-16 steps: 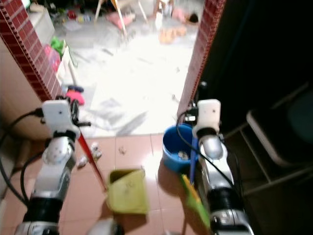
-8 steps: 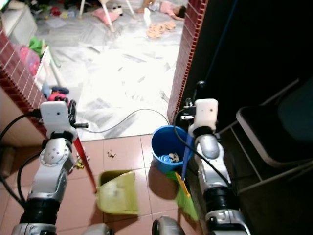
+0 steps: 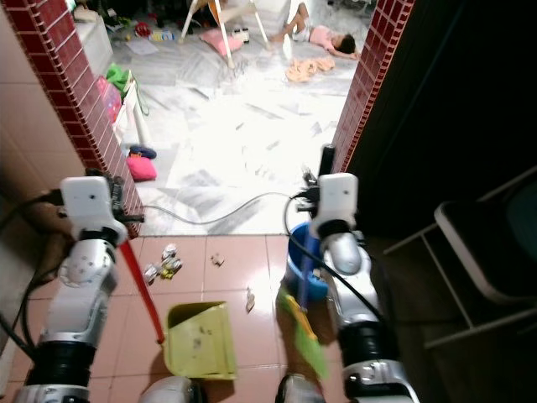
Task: Sweep floor
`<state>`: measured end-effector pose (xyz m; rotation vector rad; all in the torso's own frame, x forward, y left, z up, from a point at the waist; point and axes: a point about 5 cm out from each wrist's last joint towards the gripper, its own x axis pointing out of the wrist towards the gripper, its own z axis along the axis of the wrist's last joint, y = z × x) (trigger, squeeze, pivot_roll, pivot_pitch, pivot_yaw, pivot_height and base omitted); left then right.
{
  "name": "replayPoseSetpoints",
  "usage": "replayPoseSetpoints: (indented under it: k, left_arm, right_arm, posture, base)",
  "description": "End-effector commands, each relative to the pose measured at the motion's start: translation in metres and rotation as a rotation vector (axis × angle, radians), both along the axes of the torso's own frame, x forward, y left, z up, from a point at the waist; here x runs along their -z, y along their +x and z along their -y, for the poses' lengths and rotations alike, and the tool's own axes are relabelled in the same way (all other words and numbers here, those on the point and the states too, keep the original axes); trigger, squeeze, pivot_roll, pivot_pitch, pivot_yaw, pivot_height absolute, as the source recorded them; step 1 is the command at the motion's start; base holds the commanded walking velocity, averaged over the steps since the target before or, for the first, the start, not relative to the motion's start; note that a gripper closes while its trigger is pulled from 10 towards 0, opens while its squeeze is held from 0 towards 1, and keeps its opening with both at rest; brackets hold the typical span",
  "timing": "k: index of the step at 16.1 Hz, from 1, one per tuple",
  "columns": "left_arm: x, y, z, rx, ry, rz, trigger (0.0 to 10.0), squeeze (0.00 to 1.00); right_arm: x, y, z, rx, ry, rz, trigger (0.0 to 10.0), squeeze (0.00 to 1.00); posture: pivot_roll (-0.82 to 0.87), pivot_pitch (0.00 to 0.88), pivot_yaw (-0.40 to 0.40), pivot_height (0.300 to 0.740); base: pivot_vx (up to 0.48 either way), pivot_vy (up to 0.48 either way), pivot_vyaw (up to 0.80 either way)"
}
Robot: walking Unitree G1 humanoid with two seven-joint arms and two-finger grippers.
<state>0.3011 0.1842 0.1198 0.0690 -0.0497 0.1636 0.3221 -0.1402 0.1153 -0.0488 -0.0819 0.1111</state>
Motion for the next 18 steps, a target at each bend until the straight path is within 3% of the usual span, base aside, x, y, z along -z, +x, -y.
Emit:
replayPoseSetpoints:
  k: [1,4,7,11,18]
  left_arm:
    - [-0.012,0.004,0.009,0.038,-0.001,0.050,10.0,0.00]
    - [-0.012,0.004,0.011,0.040,0.034,0.055,10.0,0.00]
    - [-0.013,0.004,0.014,0.079,0.010,0.052,10.0,0.00]
    - [-0.016,0.005,0.012,0.056,0.018,0.074,10.0,0.00]
    - [-0.018,0.005,0.015,0.080,0.007,0.085,10.0,0.00]
  right_arm:
    - [-0.010,0.003,0.007,0.016,-0.015,0.040,10.0,0.00]
    - [-0.012,0.005,0.009,0.033,-0.029,0.055,10.0,0.00]
    - [-0.014,0.006,0.008,0.039,-0.032,0.067,10.0,0.00]
    - [-0.017,0.006,0.003,0.021,-0.052,0.091,10.0,0.00]
    - [-0.020,0.008,0.003,0.020,-0.062,0.108,10.0,0.00]
  posture:
    - [0.00,0.060,-0.027,0.740]
    - [0.00,0.060,-0.026,0.740]
    - [0.00,0.057,-0.024,0.740]
    - [0.00,0.054,-0.024,0.740]
    - [0.00,0.045,-0.023,0.740]
  base:
    - [0.000,0.480,0.00]
    - [0.000,0.160,0.00]
    - [0.000,0.000,0.00]
    - [0.000,0.000,0.00]
    - [0.441,0.000,0.00]
